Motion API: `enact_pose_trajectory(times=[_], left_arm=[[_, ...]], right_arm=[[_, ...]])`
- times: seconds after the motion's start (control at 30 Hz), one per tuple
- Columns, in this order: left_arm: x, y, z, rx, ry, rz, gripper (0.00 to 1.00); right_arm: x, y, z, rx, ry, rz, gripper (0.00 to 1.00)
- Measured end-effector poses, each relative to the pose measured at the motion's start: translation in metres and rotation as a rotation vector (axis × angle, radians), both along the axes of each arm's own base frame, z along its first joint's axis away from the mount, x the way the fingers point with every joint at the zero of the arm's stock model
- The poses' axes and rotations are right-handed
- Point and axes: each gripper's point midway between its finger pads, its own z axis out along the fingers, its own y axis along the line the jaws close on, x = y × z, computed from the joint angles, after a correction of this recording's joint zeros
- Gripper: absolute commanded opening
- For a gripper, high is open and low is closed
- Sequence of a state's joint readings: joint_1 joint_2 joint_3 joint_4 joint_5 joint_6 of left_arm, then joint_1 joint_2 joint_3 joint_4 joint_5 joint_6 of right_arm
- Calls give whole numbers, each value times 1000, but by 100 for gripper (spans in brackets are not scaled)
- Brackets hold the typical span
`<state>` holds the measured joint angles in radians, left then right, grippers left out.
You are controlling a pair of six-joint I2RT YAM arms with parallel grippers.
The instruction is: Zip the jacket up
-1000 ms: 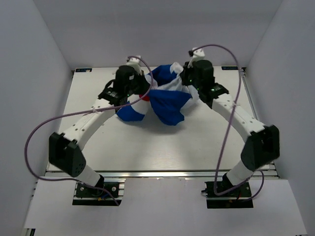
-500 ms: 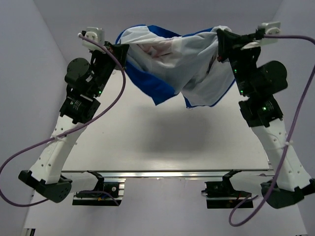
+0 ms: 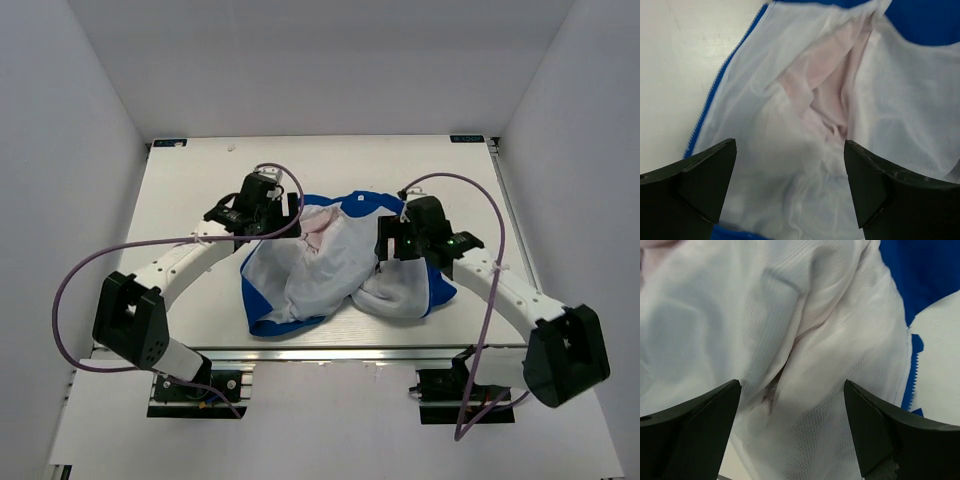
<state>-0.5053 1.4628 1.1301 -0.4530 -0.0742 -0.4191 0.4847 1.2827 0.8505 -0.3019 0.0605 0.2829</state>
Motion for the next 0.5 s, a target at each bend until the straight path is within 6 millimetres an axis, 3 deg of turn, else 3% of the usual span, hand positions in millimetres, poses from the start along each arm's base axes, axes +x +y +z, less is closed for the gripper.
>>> enact_pose_trajectory(times=[0.1, 0.27, 0.4, 0.5], left_arm=[[-9, 4, -10, 22, 55, 7, 98], [9, 11, 14, 53, 19, 75, 98], [52, 6, 25, 75, -9, 123, 98], [79, 8, 4, 106, 27, 136, 98]], right_arm=[[1, -6, 26, 9, -73, -19, 89], [18, -24, 77, 6, -227, -122, 89], [37, -52, 83, -7, -223, -230, 89], [53, -86, 67, 21, -158, -330, 89]])
